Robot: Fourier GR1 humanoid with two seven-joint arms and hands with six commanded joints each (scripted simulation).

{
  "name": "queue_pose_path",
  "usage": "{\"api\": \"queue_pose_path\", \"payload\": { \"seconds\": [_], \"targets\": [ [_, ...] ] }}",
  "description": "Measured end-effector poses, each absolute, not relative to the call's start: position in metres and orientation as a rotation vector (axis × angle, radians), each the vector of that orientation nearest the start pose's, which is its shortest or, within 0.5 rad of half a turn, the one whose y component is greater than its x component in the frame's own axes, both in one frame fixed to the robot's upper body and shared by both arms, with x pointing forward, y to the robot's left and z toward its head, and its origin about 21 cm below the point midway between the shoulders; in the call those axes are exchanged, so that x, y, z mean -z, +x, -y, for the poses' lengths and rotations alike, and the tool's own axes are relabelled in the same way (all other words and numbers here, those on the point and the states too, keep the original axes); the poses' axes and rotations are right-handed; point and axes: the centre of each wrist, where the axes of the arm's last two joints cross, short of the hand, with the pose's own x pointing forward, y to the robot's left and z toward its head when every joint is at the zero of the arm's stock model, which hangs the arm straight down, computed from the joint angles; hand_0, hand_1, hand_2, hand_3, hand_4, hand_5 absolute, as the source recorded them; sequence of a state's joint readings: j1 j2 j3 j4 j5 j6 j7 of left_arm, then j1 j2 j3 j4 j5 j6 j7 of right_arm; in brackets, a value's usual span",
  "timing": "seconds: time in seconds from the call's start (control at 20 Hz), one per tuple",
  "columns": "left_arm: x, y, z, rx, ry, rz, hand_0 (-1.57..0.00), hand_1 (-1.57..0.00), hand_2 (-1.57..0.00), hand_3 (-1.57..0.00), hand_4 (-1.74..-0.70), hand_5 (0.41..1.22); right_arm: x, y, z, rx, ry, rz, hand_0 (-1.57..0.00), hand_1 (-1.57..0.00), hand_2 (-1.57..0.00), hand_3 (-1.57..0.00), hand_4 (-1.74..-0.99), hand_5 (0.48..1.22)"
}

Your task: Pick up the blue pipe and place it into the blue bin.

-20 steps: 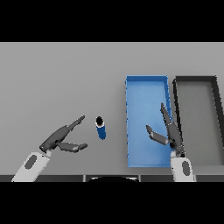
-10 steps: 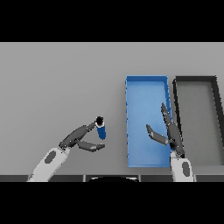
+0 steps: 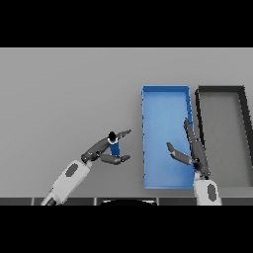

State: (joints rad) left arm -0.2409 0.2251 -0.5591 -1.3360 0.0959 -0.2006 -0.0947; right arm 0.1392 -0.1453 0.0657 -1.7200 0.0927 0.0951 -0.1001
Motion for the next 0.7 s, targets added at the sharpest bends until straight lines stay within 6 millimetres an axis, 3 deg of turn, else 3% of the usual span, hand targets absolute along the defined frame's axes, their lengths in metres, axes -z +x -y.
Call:
{"api": "queue_pose_path", "payload": {
  "seconds": [0.05,0.15,0.3,0.45,0.7],
  "targets": [
    [0.024,0.265,-0.145,0.751,-0.476,1.446,-0.19,-0.35,-0.48,-0.52,-1.25,0.730,-0.010,0.214,0.254,-0.288,-0.074,1.663,0.00,0.00,0.00,0.00,-1.260,0.600],
    [0.027,0.263,-0.138,0.679,-0.500,1.442,-0.67,-0.79,-0.87,-0.88,-1.42,0.906,-0.009,0.213,0.259,-0.293,-0.073,1.659,0.00,0.00,0.00,0.00,-1.259,0.605],
    [0.027,0.261,-0.133,0.654,-0.510,1.457,-1.11,-1.17,-1.21,-1.16,-1.57,1.060,-0.012,0.216,0.254,-0.287,-0.065,1.691,0.00,0.00,0.00,0.00,-1.259,0.614],
    [0.029,0.254,-0.124,0.676,-0.488,1.526,-1.33,-1.37,-1.39,-1.31,-1.65,1.139,-0.012,0.218,0.254,-0.301,-0.070,1.676,0.00,0.00,0.00,0.00,-1.255,0.616],
    [0.012,0.255,-0.113,0.658,-0.537,1.613,-1.49,-1.50,-1.51,-1.42,-1.71,1.194,-0.011,0.215,0.257,-0.307,-0.086,1.658,0.00,0.00,0.00,0.00,-1.248,0.627]
  ]
}}
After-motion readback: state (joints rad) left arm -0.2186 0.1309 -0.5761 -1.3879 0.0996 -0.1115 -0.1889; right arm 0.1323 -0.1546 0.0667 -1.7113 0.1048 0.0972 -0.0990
